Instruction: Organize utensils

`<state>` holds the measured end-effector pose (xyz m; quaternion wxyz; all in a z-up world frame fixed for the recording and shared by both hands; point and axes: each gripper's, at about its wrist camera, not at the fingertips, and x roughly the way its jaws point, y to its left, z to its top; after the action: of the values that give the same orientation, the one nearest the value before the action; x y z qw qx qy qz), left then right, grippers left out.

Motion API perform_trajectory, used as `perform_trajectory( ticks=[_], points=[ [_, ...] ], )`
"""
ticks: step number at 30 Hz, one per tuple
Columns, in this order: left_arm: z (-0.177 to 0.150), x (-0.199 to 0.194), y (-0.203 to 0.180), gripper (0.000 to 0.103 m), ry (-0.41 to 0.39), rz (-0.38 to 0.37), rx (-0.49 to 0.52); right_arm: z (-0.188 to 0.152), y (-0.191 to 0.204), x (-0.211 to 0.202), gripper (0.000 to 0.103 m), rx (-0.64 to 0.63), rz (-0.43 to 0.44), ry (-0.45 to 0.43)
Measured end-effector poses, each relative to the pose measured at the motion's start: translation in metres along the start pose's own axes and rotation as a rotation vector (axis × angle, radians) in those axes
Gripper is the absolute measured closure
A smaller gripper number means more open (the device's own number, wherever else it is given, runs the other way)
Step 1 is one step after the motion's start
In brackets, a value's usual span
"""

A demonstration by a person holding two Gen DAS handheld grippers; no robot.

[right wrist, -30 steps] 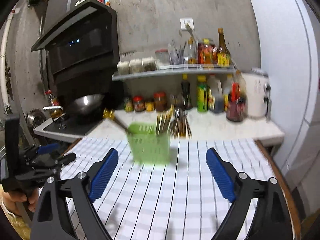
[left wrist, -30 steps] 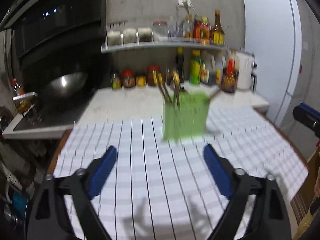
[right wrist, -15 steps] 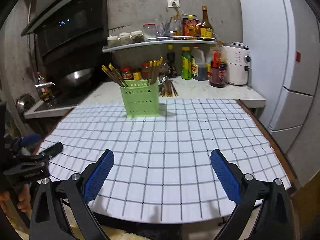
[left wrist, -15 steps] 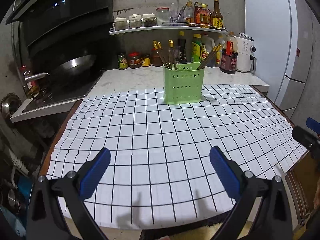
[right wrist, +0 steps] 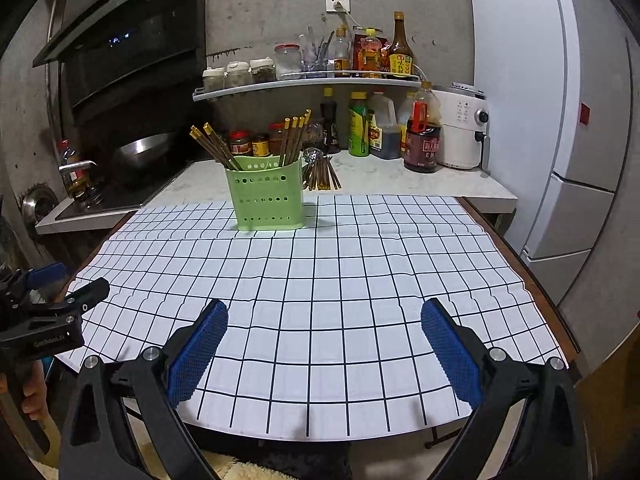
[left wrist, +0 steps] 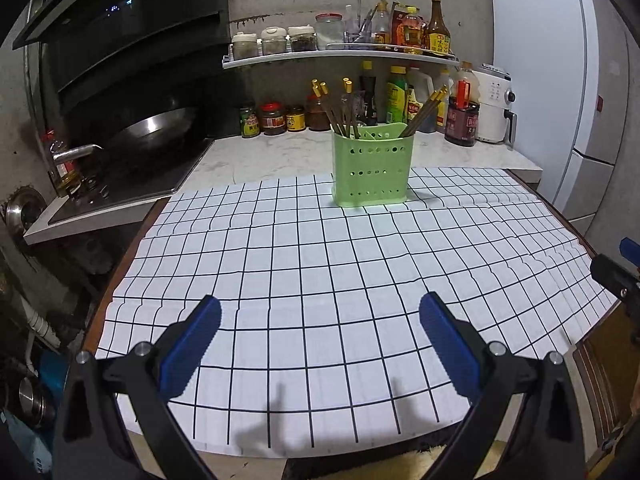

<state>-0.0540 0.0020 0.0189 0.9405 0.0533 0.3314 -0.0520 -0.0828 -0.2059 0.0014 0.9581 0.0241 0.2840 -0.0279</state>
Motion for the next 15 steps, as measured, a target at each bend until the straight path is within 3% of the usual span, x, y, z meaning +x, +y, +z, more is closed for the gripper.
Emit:
perform_trajectory(
  ticks=[15],
  points=[
    [0.0012,0.0043,0.0028,0.006,0.007,0.001,-0.006,-0.0003,-0.0036,0.0046,0.007,0.011,0.007,0.006]
  ],
)
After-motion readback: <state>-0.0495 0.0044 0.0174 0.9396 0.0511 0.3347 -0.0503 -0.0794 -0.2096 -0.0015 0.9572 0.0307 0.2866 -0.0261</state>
